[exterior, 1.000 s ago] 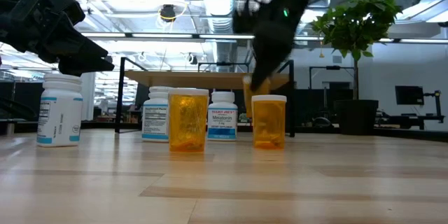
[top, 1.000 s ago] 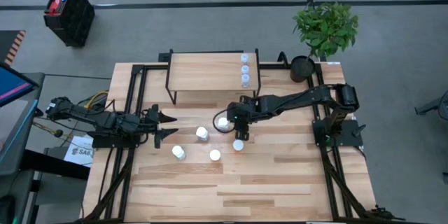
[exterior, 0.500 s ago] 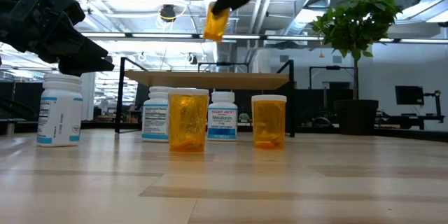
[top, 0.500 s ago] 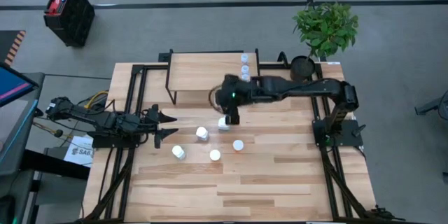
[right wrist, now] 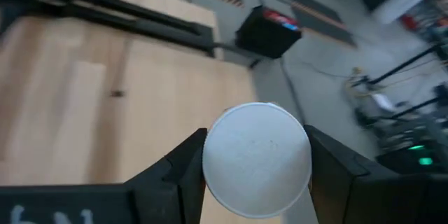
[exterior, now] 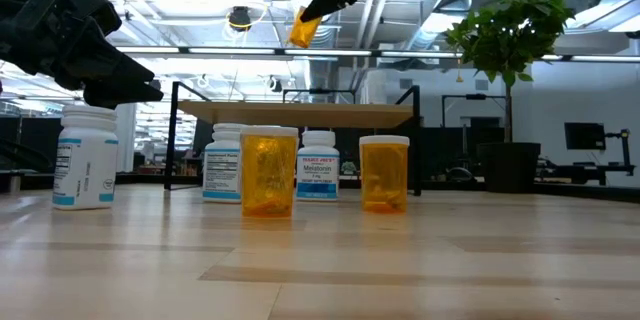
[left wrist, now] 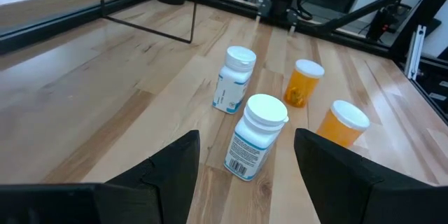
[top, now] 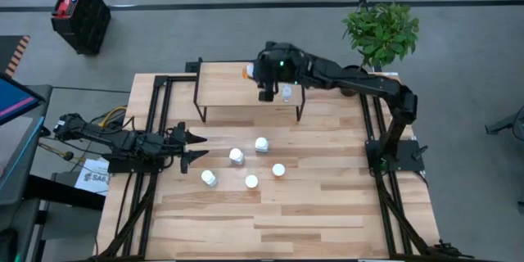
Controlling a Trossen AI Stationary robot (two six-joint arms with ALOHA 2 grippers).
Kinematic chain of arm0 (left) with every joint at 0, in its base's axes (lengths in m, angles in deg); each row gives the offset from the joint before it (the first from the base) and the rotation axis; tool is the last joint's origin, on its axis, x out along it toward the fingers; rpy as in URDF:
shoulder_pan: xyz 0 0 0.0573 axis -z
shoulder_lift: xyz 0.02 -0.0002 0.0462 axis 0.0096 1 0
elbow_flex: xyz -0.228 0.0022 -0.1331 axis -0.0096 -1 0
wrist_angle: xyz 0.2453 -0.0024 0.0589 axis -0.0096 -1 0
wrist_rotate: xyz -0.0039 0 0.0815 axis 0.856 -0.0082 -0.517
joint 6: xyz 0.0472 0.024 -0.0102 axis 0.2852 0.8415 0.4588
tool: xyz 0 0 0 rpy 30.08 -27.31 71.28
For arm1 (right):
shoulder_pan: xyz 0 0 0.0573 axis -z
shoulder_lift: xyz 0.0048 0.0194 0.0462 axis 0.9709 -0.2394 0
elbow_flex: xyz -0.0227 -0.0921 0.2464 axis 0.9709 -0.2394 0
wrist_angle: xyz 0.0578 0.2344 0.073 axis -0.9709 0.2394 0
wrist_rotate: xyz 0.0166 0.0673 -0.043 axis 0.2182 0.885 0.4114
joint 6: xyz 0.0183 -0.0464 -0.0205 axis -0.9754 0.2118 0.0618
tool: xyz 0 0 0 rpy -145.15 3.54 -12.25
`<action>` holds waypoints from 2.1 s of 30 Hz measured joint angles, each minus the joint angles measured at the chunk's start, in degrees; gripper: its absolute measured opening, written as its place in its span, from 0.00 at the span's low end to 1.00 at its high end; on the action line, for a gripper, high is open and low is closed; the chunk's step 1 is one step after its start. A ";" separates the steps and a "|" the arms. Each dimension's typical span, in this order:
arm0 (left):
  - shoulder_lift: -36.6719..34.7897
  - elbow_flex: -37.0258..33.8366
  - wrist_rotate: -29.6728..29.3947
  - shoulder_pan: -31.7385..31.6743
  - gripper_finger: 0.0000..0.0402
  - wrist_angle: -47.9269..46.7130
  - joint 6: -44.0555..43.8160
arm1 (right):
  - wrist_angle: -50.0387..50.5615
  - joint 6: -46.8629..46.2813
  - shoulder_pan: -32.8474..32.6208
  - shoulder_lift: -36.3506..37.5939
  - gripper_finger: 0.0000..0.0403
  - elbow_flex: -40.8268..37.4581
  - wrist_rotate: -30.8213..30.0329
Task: Pick and place medicine bottles onto shelf by color
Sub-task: Put the top orange pill bottle on the shelf
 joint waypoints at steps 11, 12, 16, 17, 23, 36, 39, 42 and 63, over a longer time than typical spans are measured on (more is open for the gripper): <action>0.01 0.00 0.00 0.00 0.55 0.01 0.07 | -8.29 0.73 5.00 -0.02 0.49 0.00 0.01; 0.01 0.00 0.00 0.00 0.55 0.01 0.07 | -9.15 0.77 5.13 -0.02 0.49 0.00 0.01; 0.01 0.00 0.00 -0.01 0.55 0.01 0.07 | -11.36 0.74 6.53 -0.02 0.49 0.00 0.14; 0.00 0.00 0.00 -0.02 0.55 0.01 0.07 | -11.45 0.66 6.77 -0.06 0.49 0.00 0.17; -0.02 0.00 -0.01 -0.01 0.55 0.01 0.04 | -15.69 -0.94 7.50 -5.00 0.49 0.70 3.87; -0.02 0.02 1.18 0.00 0.55 -0.04 0.00 | 16.30 -1.53 6.59 -21.72 0.49 29.23 4.40; -0.01 0.02 1.16 0.00 0.55 -0.06 -0.02 | 23.04 -1.95 7.29 -22.96 0.49 33.13 4.41; -0.02 0.02 1.31 0.00 0.55 -0.06 -0.02 | 26.55 -4.71 9.16 -21.73 0.49 31.65 6.25; 0.01 0.02 1.29 0.00 0.55 0.01 0.31 | 31.00 -8.84 13.01 -24.96 0.50 31.76 13.76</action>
